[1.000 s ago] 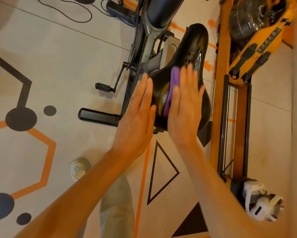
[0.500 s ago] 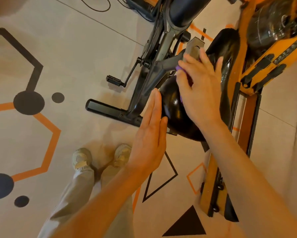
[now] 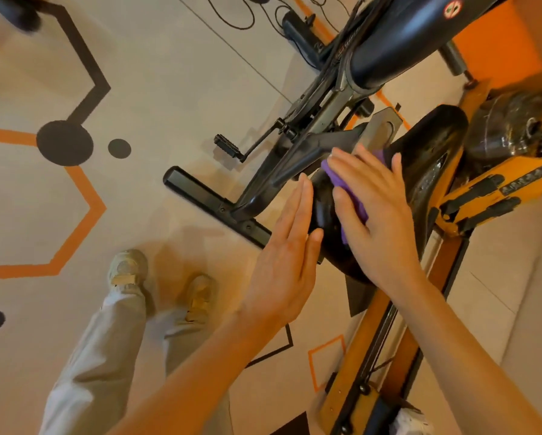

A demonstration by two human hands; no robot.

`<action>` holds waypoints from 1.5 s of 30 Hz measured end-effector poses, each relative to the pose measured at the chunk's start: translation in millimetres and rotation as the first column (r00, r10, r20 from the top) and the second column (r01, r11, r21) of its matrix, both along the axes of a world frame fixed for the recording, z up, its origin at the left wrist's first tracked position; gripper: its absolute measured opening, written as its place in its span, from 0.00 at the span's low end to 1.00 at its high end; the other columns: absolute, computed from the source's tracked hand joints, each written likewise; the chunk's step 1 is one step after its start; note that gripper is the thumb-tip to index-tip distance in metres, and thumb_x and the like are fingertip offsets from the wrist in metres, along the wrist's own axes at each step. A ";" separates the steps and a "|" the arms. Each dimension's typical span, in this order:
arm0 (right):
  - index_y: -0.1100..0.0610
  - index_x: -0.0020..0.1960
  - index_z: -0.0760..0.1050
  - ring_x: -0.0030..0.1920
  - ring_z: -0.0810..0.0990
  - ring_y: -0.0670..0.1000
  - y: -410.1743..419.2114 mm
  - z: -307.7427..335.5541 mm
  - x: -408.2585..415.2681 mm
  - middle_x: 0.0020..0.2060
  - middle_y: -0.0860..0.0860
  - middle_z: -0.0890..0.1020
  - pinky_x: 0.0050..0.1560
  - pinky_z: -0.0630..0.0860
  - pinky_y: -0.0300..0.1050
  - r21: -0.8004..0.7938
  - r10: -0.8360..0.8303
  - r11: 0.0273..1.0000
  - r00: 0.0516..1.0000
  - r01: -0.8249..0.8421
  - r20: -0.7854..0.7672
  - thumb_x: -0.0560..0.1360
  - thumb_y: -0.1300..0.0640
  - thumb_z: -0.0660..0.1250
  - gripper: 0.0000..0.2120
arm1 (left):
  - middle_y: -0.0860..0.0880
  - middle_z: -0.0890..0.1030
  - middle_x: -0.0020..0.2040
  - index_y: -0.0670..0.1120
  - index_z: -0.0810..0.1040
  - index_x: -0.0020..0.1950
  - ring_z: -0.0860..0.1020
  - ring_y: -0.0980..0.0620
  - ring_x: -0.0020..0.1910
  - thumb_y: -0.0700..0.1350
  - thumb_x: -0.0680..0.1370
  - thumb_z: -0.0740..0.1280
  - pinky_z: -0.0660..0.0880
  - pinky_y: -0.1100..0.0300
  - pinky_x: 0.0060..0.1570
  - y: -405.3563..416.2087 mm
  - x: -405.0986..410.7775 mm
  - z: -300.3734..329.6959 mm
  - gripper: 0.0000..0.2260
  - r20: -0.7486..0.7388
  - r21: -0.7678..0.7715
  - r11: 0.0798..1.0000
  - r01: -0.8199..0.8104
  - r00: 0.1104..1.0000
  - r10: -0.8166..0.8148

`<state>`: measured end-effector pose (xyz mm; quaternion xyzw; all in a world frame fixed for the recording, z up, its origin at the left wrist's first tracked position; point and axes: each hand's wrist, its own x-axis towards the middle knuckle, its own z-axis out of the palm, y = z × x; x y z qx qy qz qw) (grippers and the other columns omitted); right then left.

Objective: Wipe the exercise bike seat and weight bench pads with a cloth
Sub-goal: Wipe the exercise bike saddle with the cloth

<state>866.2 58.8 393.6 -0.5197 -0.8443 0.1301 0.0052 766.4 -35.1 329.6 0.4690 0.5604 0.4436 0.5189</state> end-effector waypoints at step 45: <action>0.54 0.79 0.51 0.79 0.46 0.55 -65.4 -17.8 94.4 0.79 0.50 0.51 0.79 0.43 0.57 0.143 0.494 0.756 0.700 -0.639 0.517 0.70 0.65 0.73 0.45 | 0.59 0.56 0.79 0.51 0.52 0.80 0.46 0.64 0.78 0.50 0.84 0.46 0.43 0.73 0.73 -13.0 29.8 -22.6 0.24 0.249 -0.020 0.963 -0.269 0.931 0.265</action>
